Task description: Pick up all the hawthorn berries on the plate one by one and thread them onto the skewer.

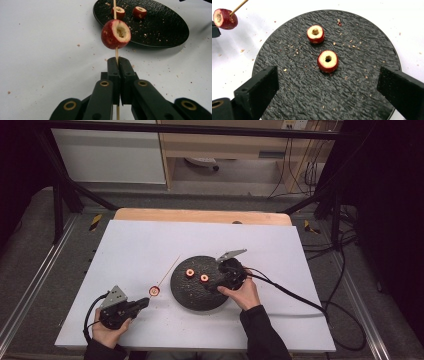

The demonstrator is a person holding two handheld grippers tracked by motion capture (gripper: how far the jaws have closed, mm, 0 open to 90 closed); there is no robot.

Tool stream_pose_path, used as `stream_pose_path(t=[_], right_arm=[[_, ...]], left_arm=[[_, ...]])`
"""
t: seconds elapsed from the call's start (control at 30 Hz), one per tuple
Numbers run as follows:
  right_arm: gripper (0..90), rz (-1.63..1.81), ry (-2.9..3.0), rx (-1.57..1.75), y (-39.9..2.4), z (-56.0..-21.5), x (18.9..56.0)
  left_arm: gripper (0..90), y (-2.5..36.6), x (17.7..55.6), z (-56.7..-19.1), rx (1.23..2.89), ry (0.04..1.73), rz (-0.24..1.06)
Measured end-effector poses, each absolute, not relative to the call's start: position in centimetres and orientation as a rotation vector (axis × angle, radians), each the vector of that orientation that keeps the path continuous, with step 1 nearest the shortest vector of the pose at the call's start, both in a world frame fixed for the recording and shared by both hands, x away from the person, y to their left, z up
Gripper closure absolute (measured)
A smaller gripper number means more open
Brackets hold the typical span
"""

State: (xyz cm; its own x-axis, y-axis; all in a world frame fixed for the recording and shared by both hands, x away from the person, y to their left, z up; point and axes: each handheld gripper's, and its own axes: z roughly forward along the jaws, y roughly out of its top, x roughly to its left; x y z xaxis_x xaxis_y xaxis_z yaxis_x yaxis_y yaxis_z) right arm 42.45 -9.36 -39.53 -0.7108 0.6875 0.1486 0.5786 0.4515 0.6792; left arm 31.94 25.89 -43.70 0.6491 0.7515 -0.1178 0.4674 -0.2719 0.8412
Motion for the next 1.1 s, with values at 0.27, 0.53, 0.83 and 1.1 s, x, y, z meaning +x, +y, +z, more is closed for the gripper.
stream_pose_path(t=[0.27, 0.53, 0.83, 1.1], right_arm=[[10.9, 1.045, 2.598, 1.105, -8.6, -39.1, 43.8], [20.0, 0.941, 2.676, 1.064, -7.1, -39.1, 45.1], [33.2, 0.837, 2.768, 1.032, -5.5, -39.9, 46.4], [43.7, 0.8, 2.814, 1.055, -5.1, -40.6, 47.3]], left_arm=[[88.3, 25.9, 32.0, -43.7, 1.928, 0.957, 0.387], [88.3, 25.9, 32.0, -43.7, 1.935, 0.955, 0.39], [88.3, 25.9, 32.0, -43.7, 1.935, 0.954, 0.389], [88.3, 25.9, 32.0, -43.8, 1.94, 0.951, 0.387]])
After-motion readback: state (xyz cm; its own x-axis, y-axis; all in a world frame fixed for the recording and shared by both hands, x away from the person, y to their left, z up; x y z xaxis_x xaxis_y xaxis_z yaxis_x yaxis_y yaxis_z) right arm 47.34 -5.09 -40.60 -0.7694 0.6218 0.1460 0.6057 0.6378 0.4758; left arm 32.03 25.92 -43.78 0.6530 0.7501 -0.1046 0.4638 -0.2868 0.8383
